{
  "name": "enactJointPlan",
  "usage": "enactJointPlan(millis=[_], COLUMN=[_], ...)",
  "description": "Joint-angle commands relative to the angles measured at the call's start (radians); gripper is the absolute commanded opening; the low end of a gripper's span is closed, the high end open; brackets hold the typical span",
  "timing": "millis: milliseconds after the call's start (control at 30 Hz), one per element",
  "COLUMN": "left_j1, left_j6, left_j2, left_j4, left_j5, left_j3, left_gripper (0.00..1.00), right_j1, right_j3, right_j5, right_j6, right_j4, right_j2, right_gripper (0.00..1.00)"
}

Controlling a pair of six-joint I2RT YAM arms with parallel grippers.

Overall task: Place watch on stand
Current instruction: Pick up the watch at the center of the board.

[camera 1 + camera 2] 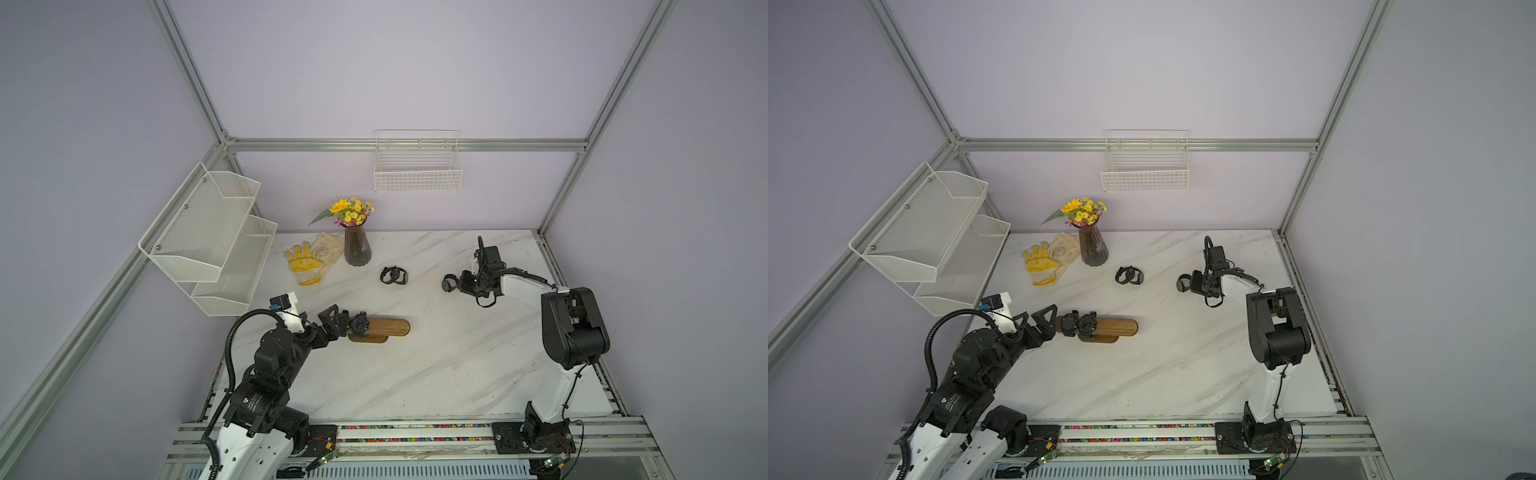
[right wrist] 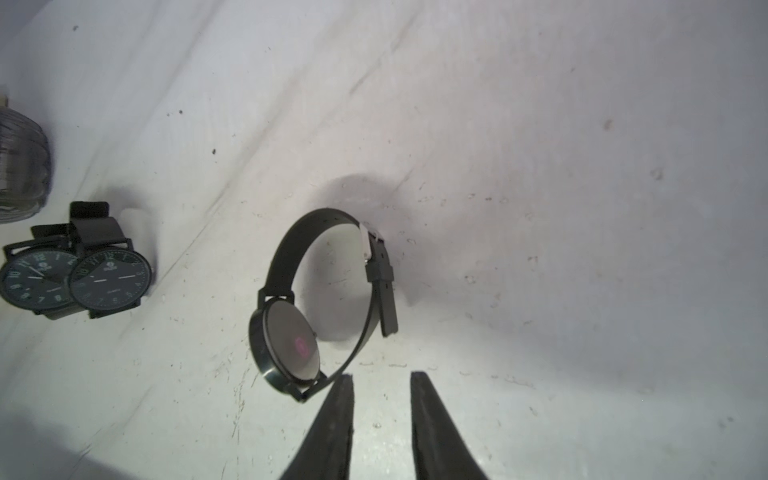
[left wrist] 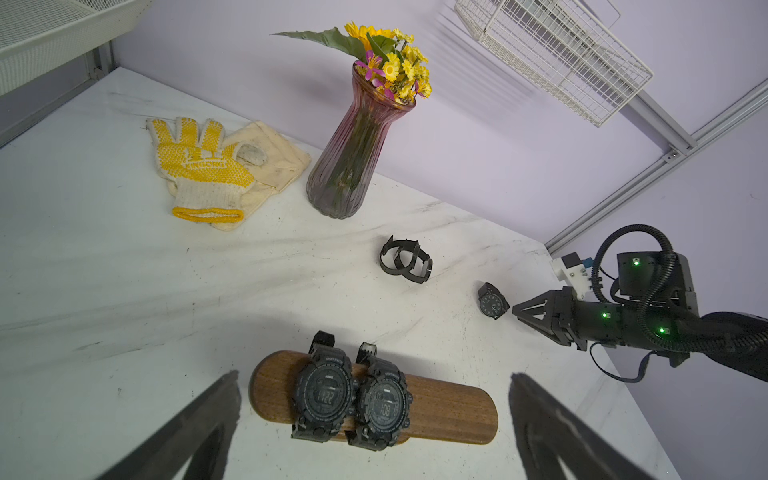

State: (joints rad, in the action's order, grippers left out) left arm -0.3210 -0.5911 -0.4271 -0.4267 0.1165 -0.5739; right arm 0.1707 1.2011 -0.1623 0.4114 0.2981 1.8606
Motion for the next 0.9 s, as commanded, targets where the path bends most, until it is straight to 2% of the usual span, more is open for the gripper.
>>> enactJointPlan(millis=[0,233,400,567,867], left_j1=[0.002,0.001,0.002,0.002,0.002], left_j6=[-0.008,-0.01,-0.004,0.0,0.004], left_j2=[-0.001,-0.031,-0.057,-0.073,-0.059], left_j4=[0.029,0.036,0.051,0.063,0.062], left_j5=[0.006,-0.007,-0.035,-0.046,-0.045], left_j3=[0.029,0.013,0.005,0.003,0.003], left_gripper=[1.0,1.0,1.0,1.0,1.0], right_j1=[-0.002,0.026,0.088,0.195,0.201], right_j3=[-0.033,-0.076,-0.123,0.044,0.315], right_j5=[0.038,0.07,0.121,0.255,0.333], right_j6=[0.0,0.094,0.15,0.054,-0.059], right_j4=[-0.025,-0.058,-0.129,0.0,0.16], right_j2=[-0.072,-0.102,-0.143,-0.038,0.194], right_gripper=[0.3,0.3,0.4,0.49,0.46])
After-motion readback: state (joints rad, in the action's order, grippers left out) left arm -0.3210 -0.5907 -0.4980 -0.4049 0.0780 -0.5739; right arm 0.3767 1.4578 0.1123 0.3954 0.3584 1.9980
